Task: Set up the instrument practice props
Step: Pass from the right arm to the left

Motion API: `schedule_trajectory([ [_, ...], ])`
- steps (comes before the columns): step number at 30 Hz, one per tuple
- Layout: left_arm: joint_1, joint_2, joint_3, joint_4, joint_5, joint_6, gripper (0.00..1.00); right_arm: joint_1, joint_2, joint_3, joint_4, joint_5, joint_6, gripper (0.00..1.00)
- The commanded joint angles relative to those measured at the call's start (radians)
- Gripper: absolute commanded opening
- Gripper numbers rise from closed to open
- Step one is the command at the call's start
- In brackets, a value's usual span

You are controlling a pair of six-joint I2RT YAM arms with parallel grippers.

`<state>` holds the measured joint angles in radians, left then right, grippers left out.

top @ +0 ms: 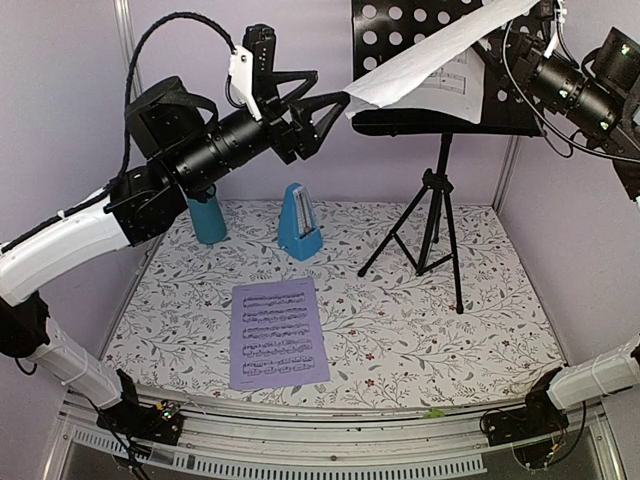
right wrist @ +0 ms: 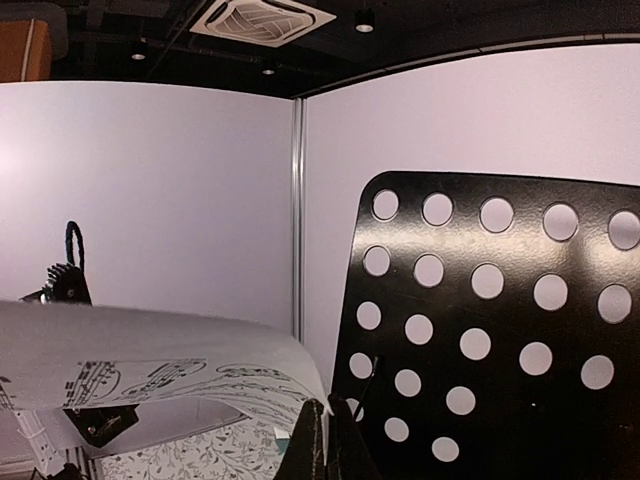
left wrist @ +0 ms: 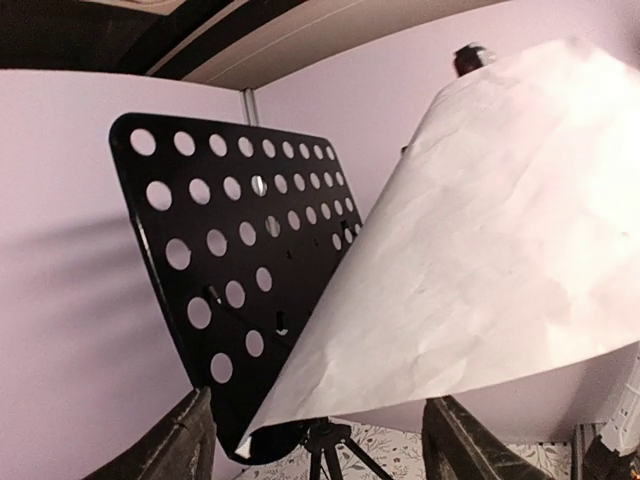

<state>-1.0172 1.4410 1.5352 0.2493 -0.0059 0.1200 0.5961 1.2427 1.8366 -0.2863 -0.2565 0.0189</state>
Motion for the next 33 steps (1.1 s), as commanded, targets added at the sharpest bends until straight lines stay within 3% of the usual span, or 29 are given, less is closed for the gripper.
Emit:
schedule_trajectory([
  [1,-0.004,-0.007,0.046,-0.086,0.178,0.081,0.72,-0.002,0.057,0.04,-0.083,-0.07,0.122,0.0],
  [9,-0.013,-0.03,0.035,-0.153,0.179,0.089,0.67,-0.002,0.101,0.005,-0.142,-0.205,0.189,0.0],
  [11,-0.01,-0.031,0.033,-0.159,0.175,0.087,0.59,-0.002,0.087,-0.022,-0.13,-0.207,0.188,0.0],
  [15,-0.001,-0.036,0.029,-0.172,0.172,0.06,0.31,-0.003,0.066,-0.073,-0.099,-0.191,0.193,0.0],
  [18,0.022,-0.06,0.005,-0.169,0.188,0.026,0.31,-0.002,0.07,-0.089,-0.093,-0.192,0.193,0.0],
  [21,0.065,-0.09,-0.02,-0.17,0.225,0.003,0.4,-0.002,0.075,-0.102,-0.081,-0.209,0.202,0.0],
  [28,0.176,-0.12,-0.035,-0.176,0.368,-0.055,0.19,-0.069,0.07,-0.137,-0.006,-0.415,0.28,0.0],
  [33,0.232,-0.124,-0.047,-0.161,0.466,-0.1,0.2,-0.108,0.068,-0.17,0.051,-0.533,0.335,0.0],
])
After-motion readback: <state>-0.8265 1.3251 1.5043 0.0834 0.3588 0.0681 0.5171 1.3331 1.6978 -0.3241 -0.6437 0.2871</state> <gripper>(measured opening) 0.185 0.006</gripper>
